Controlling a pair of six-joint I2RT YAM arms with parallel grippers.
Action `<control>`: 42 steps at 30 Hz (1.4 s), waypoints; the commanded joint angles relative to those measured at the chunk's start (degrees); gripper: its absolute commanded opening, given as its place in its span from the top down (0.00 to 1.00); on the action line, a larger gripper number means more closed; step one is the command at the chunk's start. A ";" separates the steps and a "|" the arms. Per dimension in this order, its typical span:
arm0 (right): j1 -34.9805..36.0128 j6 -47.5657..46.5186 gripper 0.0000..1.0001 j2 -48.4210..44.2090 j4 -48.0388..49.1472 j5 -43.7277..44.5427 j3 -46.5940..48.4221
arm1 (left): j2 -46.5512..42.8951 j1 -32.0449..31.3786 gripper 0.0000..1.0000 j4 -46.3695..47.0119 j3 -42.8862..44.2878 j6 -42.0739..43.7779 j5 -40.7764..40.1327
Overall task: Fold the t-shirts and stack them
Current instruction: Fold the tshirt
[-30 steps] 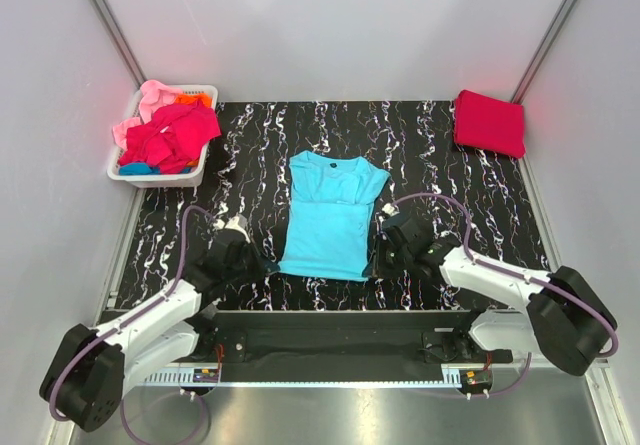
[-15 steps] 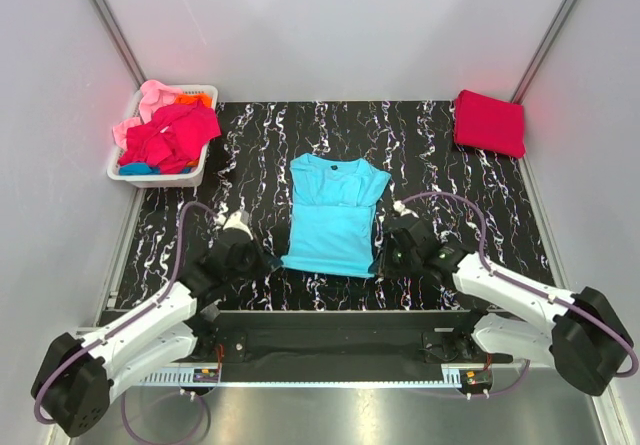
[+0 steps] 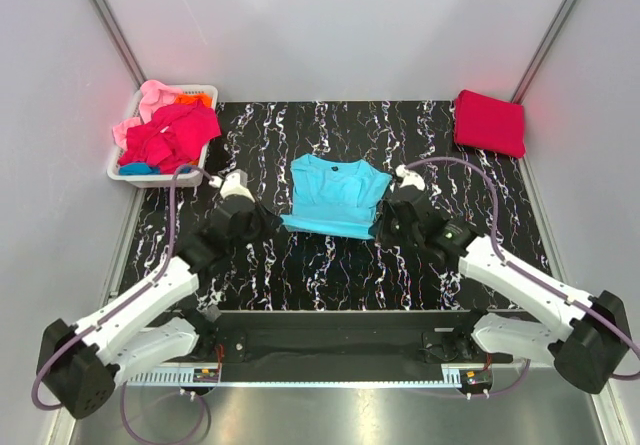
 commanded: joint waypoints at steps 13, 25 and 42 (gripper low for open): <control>-14.36 -17.46 1.00 21.09 4.88 6.26 22.10 | 28.32 2.85 1.00 5.81 26.62 10.53 -8.40; -21.67 -22.39 1.00 44.73 13.14 -5.52 38.45 | 49.60 9.79 1.00 6.52 45.35 13.70 -7.61; -27.12 -24.68 0.56 69.62 14.37 -10.19 64.57 | 74.06 16.47 0.71 13.09 65.68 17.57 -1.27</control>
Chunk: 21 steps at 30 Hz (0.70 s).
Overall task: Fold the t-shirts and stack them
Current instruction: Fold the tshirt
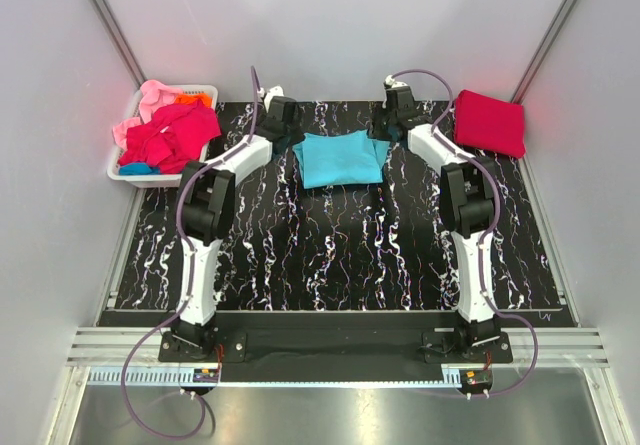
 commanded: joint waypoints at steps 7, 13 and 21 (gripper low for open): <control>-0.85 0.35 0.48 -3.53 4.42 0.97 0.34 | -11.30 0.87 0.56 22.39 -14.19 2.23 -2.84; -0.67 3.78 0.52 -10.73 4.77 -4.30 -9.58 | -13.51 0.25 0.55 16.96 -14.11 -1.01 10.87; 1.52 7.29 0.76 -17.51 5.48 -10.44 -19.46 | -11.76 -2.91 0.57 0.35 -9.19 -7.08 19.04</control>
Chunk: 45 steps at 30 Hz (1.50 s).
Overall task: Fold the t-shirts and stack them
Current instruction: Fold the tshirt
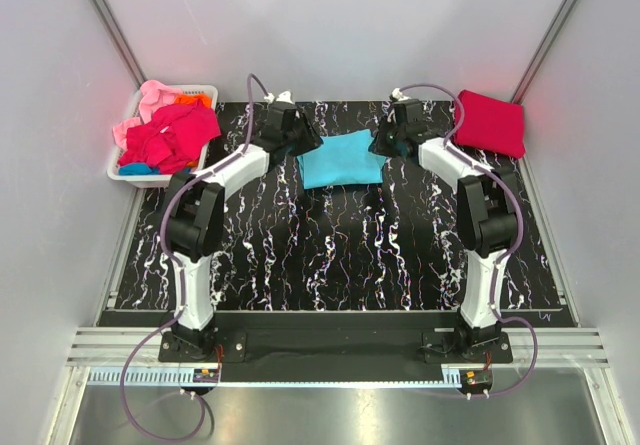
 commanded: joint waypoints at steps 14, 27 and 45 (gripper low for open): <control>2.43 5.65 0.89 1.66 1.56 -8.27 -4.20 | 6.97 -2.35 0.69 -17.07 5.16 -9.35 6.68; 2.43 9.51 0.91 4.83 -7.56 -0.81 -4.82 | 7.24 -2.88 0.70 -25.06 3.75 -7.42 -2.63; 2.43 14.79 0.98 -0.44 -22.96 12.39 -14.72 | 3.55 -5.42 0.70 -37.55 -6.44 -7.15 -19.15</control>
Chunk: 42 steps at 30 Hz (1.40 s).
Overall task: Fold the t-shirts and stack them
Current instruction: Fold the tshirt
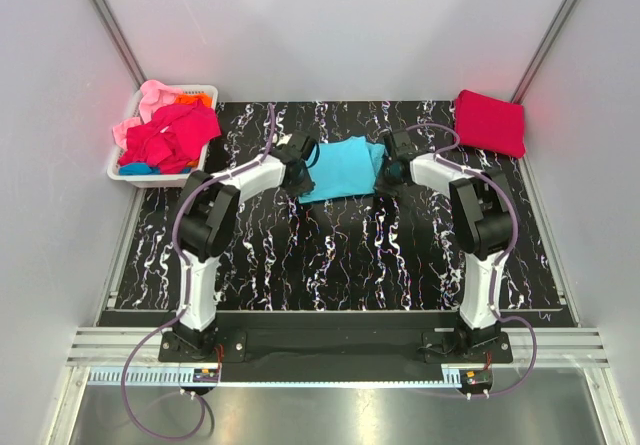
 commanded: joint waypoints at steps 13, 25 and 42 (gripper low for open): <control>4.28 0.28 0.99 -17.17 -8.53 5.91 -19.23 | -12.72 -4.22 0.69 -3.91 -19.62 1.22 -4.31; 6.75 -4.02 0.68 -28.78 -9.76 6.70 -15.11 | -47.95 -5.63 0.60 4.87 -36.57 3.15 -6.58; 6.05 -18.87 0.18 -6.92 -0.80 -7.35 5.64 | -32.26 9.66 0.46 18.49 -33.35 -4.14 17.31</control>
